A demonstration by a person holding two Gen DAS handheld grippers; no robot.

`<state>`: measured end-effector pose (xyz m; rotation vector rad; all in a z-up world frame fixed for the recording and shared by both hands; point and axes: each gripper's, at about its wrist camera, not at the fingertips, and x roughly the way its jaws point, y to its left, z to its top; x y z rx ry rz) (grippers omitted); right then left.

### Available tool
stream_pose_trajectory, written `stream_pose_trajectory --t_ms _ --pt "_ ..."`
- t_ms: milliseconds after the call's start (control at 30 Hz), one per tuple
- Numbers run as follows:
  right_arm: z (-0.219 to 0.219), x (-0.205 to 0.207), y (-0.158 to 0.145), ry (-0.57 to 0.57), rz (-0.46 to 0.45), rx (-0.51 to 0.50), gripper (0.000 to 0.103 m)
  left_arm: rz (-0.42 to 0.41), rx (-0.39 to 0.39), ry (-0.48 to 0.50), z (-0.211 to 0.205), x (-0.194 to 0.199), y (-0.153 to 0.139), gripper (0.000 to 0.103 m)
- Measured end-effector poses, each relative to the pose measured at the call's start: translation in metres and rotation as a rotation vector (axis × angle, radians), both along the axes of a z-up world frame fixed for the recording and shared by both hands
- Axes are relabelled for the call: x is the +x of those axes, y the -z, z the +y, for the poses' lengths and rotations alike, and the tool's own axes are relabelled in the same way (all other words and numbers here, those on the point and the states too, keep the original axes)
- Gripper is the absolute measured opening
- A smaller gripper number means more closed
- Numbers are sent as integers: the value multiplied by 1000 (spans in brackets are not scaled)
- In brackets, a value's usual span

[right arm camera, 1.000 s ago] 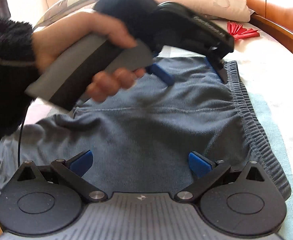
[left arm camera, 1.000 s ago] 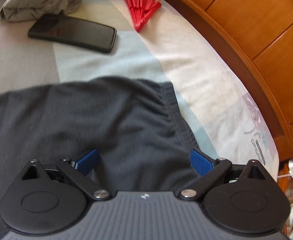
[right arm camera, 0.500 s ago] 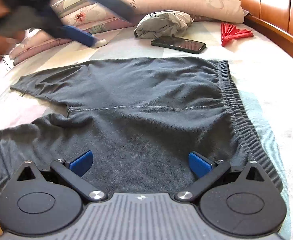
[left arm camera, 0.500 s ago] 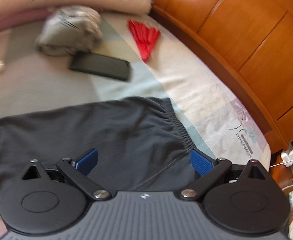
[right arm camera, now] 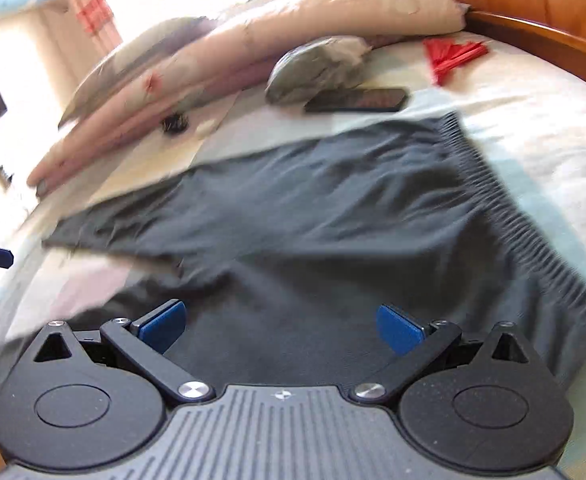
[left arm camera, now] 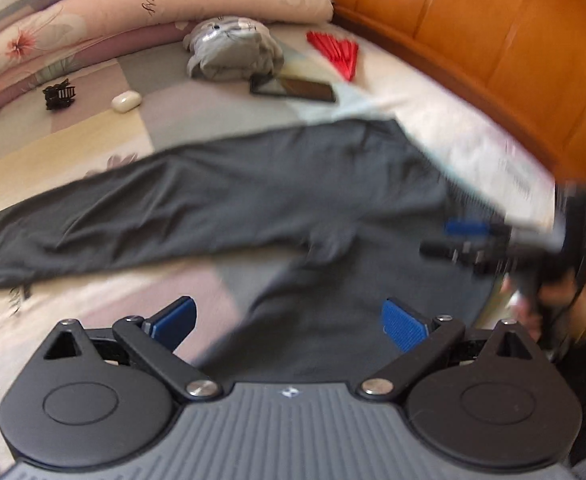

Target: Fold clothes

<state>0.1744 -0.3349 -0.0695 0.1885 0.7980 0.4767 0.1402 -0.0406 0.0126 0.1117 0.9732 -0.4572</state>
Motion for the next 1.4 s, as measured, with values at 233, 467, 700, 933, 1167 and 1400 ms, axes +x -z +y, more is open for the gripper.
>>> stream_pose_trajectory --t_ms 233,467,700,933,1167,1400 --pt "46 -44 22 8 -93 -310 103 -16 16 9 36 -52 41 99" --pt "42 -77 25 108 -94 -314 103 -30 31 -35 70 -96 76 99" --pt "72 -110 -3 132 -136 -268 103 -80 -40 -73 104 -124 74 99" --pt "166 -133 4 -144 -192 -319 103 -38 -72 -139 131 -132 85 99" --pt "203 -156 14 -249 -139 -387 103 -1 -103 -122 153 -159 82 99" --pt "229 -143 -10 -268 -153 -294 103 -133 -98 -155 165 -142 65 99"
